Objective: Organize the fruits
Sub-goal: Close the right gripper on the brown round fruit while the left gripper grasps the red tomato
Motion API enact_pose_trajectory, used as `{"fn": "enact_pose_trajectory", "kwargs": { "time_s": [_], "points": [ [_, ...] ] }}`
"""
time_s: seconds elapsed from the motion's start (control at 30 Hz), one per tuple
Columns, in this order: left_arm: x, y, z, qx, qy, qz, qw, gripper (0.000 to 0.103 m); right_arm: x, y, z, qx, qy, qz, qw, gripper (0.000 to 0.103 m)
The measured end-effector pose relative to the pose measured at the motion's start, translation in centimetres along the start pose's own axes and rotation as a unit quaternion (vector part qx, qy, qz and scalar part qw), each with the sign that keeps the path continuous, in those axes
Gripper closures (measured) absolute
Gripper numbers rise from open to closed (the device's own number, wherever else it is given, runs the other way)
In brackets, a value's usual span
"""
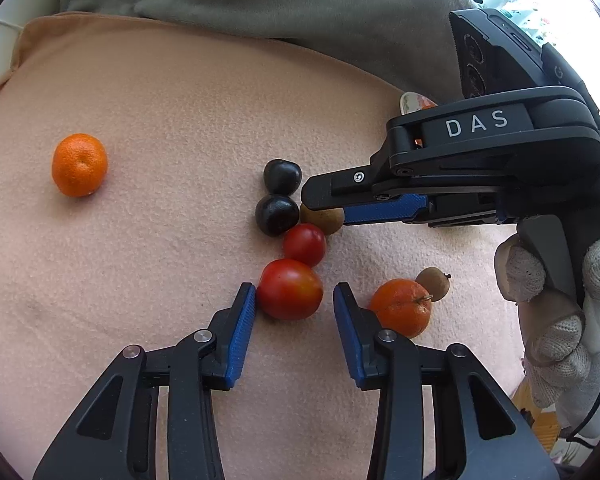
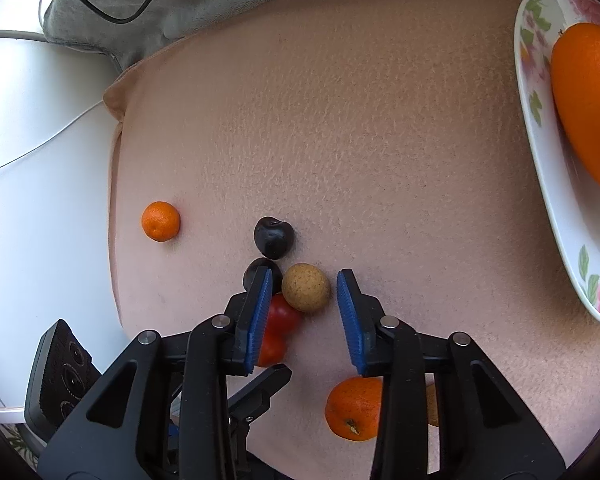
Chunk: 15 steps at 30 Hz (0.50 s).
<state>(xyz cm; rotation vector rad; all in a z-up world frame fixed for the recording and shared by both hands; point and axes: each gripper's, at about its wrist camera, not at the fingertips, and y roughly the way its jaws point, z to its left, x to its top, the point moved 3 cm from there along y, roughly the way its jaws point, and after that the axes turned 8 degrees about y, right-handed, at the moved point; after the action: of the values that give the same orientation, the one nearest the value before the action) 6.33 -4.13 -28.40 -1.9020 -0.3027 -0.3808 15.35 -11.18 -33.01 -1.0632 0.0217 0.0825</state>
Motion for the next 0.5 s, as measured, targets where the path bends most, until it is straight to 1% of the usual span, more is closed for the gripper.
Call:
{"fn": "enact_pose_trajectory", "kwargs": {
  "time_s": [0.1,0.13,0.33,0.5],
  "points": [
    [0.1,0.0,0.2,0.003,0.003,0.000,1.0000,0.068,0.0,0.2,0.1,-0.002,0.002,0.001,1.000,0.074],
    [0.2,0.0,0.3,0.005,0.005,-0.001,1.0000,0.070,0.0,0.2,0.0,-0.002,0.002,0.002,1.000,0.075],
    [0.0,0.0,0.6,0.008,0.009,-0.004,0.9999,0.070,-0.1,0.1,0.0,-0.003,-0.004,0.000,1.000,0.075],
    [0.1,0.1,0.3,0.006,0.011,-0.006,0.9999,0.070,-0.3,-0.8,-0.5,-0.006,-0.006,-0.010,1.000,0.075]
  ]
}}
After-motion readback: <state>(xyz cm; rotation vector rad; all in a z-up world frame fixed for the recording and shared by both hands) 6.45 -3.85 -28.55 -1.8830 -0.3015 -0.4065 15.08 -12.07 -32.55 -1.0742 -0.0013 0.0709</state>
